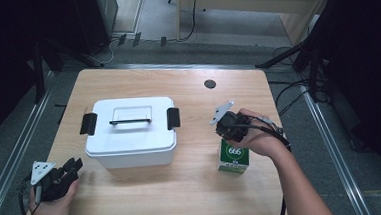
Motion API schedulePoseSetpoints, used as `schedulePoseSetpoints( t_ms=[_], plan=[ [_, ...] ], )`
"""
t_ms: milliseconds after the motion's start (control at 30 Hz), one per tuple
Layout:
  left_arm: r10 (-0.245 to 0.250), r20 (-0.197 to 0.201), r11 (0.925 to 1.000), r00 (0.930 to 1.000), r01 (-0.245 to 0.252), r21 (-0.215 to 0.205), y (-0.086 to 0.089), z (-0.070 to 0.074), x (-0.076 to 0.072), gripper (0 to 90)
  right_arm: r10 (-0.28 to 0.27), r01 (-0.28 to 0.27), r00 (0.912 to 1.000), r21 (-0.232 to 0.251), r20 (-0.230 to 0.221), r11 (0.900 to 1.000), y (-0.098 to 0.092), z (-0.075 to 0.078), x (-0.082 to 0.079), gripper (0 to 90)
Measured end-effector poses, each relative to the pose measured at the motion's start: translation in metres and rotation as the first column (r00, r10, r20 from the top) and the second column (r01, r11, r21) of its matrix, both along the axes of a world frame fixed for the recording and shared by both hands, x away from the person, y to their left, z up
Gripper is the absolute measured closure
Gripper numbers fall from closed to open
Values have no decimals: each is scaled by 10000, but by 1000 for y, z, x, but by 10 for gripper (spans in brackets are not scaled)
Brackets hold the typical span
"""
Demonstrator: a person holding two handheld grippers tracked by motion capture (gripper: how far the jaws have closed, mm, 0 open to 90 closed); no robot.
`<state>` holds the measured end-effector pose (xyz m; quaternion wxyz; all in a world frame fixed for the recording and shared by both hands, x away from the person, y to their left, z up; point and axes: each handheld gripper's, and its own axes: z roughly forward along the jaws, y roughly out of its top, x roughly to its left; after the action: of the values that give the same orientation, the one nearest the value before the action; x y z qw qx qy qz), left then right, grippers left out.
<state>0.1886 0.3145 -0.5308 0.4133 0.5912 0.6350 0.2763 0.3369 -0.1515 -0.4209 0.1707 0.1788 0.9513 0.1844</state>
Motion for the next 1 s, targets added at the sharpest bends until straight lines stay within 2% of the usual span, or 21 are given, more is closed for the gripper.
schedulePoseSetpoints(
  t_ms=[100, 133, 167, 200, 233, 267, 300, 400, 533, 867, 1000],
  plan=[
    [-85, 43, 9998, 10000, 85, 197, -1, 9, 2, 900, -372, 366, 9993, 597, 82, 9975, 8, 1, -8, 900],
    [-85, 43, 9998, 10000, 85, 197, -1, 9, 2, 900, -372, 366, 9993, 597, 82, 9975, 8, 1, -8, 900],
    [-124, 32, 9991, 9999, 122, 407, -4, 15, 4, 900, -631, 625, 9980, 960, 34, 9934, 13, 1, -11, 900],
    [-124, 32, 9991, 9999, 122, 407, -4, 15, 4, 900, -631, 625, 9980, 960, 34, 9934, 13, 1, -11, 900],
    [-309, -76, 9983, 9995, 312, 495, -6, 20, 7, 900, -884, 885, 9961, 1246, -61, 9882, 16, -1, -12, 900],
    [-309, -76, 9983, 9995, 312, 495, -6, 20, 7, 900, -884, 885, 9961, 1246, -61, 9882, 16, -1, -12, 900],
    [-398, -145, 9983, 9991, 404, 412, -8, 22, 9, 900, -1031, 1045, 9945, 1495, -170, 9832, 21, -3, -14, 900],
    [-697, -401, 9975, 9968, 700, 44, -9, 26, 18, 900, -1034, 1052, 9944, 1597, -198, 9815, 28, -8, -15, 900],
    [-977, -521, 9952, 9939, 977, -35, -12, 29, 24, 900, -960, 997, 9949, 1732, -294, 9798, 39, -14, -17, 900],
    [-1609, -696, 9867, 9845, 1622, 140, -23, 35, 31, 900, -629, 704, 9968, 1732, -484, 9824, 66, -20, -16, 900],
    [-1645, -724, 9859, 9837, 1663, 199, -26, 36, 32, 900, -395, 458, 9984, 1707, -402, 9843, 78, -17, -16, 900]
  ],
)
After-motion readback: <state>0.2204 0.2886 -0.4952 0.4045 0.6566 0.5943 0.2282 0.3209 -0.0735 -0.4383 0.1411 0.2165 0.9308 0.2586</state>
